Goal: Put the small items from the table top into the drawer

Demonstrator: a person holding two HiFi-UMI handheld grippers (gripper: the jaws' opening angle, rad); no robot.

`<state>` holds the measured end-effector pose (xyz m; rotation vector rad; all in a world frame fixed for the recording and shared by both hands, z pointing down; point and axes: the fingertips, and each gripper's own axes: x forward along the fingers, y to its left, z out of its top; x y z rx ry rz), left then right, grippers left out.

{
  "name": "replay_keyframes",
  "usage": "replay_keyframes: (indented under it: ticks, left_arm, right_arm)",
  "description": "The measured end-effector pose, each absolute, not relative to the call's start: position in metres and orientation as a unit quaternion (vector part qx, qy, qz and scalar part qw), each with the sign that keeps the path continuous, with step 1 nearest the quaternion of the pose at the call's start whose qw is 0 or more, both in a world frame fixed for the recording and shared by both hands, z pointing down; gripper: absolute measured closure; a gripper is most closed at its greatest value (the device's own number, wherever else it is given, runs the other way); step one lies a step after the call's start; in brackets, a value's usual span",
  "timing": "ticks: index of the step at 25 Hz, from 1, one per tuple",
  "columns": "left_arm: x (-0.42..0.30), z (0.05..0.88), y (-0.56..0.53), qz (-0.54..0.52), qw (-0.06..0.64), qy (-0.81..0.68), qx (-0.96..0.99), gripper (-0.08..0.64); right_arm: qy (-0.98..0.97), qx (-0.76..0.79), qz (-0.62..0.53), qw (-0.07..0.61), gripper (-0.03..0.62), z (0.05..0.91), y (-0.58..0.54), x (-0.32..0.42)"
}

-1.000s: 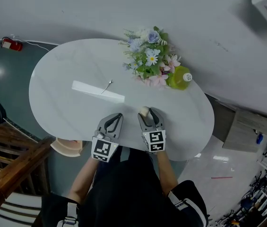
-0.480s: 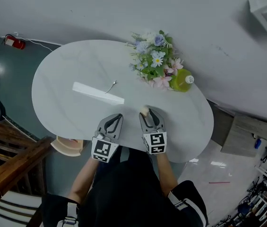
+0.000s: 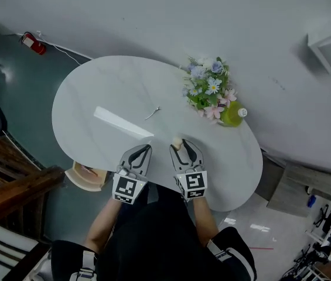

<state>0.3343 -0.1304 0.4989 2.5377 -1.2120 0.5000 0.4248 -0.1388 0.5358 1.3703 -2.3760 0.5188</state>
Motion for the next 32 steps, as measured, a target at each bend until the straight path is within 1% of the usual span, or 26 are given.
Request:
replay_keyframes:
  ticks: [8,16,32]
  left_arm:
    - [0.272,0.474,-0.112,0.159,0.137,-0.486,0.849,0.538]
    - [0.193,0.463,-0.081,0.144,0.140,-0.563,0.801,0.538]
    - [0.043,0.462,0.025,0.110,0.165,-0.705,0.681,0.538]
  right_arm:
    - [-0.873,0.421,0.165,0.180,0.396,0.514,-0.124,0.364]
    - [-0.912,0.338,0.139,0.189,0.397,0.499,-0.105,0.284]
    - [-0.961,0.155,0.097,0.210,0.399,0.488,-0.028,0.115]
